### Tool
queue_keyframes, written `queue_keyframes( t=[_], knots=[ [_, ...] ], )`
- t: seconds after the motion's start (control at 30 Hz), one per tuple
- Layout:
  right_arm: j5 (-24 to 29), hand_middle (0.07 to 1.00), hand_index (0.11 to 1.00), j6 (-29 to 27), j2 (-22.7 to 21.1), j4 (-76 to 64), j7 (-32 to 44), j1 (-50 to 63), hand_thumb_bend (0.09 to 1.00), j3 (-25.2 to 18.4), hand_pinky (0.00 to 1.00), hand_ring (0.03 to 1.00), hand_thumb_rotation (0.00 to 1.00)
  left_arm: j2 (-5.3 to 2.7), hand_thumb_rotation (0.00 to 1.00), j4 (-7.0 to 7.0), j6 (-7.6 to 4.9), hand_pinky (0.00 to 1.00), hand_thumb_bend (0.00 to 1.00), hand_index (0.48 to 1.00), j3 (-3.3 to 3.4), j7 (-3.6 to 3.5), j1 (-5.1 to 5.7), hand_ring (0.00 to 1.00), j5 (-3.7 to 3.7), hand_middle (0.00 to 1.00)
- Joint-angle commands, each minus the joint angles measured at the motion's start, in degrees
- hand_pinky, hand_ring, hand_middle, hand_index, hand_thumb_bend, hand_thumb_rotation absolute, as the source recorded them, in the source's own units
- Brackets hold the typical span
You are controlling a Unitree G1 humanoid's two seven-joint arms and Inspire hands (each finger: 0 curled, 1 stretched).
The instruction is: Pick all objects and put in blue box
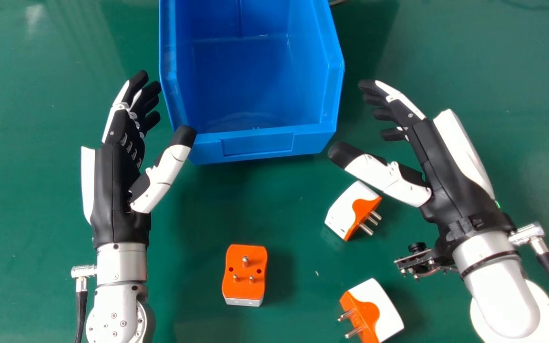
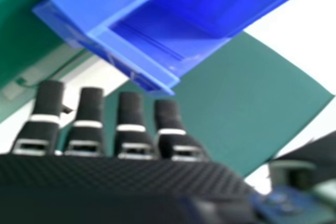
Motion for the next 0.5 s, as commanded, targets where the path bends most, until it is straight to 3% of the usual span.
queue_keyframes(
  t=[0.0, 0.47],
  knots=[
    [-0.25, 0.870, 0.869, -0.49, -0.37, -1.15, -0.27, -0.17, 0.833, -0.32, 0.77, 0.851, 0.87, -0.20, 0.51, -0.21, -1.46, 0.87, 0.80, 0.872, -0.14, -0.37, -0.07, 0.88, -0.13, 0.86],
    [-0.45, 0.872, 0.867, -0.61, -1.24, -1.51, 0.63, 0.24, 0.820, -0.40, 0.77, 0.853, 0.84, -0.41, 0.50, -0.33, -1.46, 0.87, 0.80, 0.867, -0.17, 0.25, 0.09, 0.88, 0.25, 0.86]
  ],
)
